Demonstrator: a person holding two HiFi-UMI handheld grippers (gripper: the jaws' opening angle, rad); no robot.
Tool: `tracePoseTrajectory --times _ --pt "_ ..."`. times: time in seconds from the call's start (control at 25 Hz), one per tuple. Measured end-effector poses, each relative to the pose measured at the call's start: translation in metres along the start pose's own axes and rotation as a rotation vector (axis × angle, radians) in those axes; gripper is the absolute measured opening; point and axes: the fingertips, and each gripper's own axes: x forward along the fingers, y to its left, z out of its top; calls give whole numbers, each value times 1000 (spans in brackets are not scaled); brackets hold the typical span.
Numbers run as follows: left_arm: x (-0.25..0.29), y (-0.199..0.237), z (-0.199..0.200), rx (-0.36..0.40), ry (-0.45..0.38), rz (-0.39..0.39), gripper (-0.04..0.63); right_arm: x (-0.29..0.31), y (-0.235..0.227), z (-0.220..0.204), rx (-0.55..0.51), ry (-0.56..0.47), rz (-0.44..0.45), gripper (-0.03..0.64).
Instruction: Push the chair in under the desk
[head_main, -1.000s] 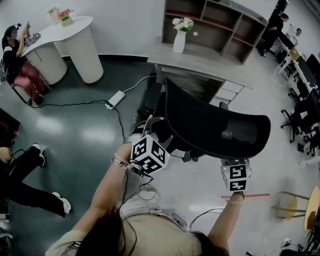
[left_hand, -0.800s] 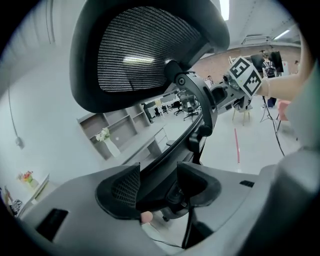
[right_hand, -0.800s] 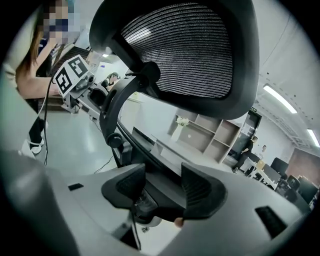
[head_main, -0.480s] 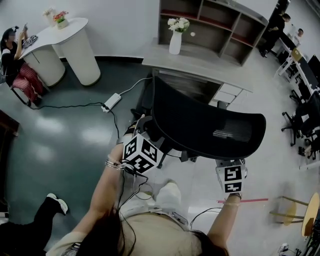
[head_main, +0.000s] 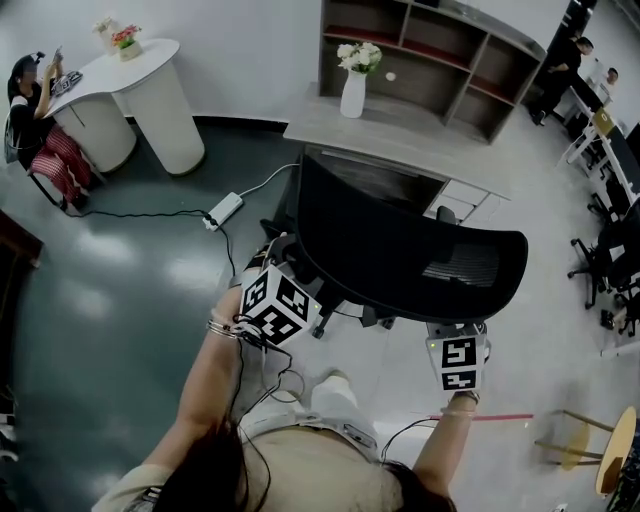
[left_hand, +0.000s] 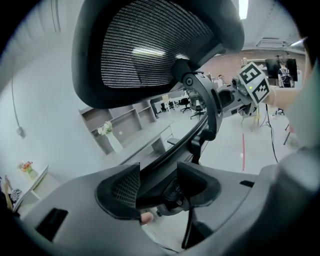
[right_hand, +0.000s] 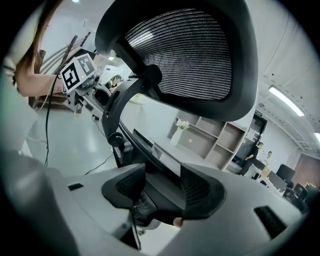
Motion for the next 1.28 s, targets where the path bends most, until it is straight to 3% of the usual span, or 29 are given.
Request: tracePoseTrajectory --times 1.28 --pt "40 10 30 -57 38 59 224 36 -52 -4 -23 -42 56 216"
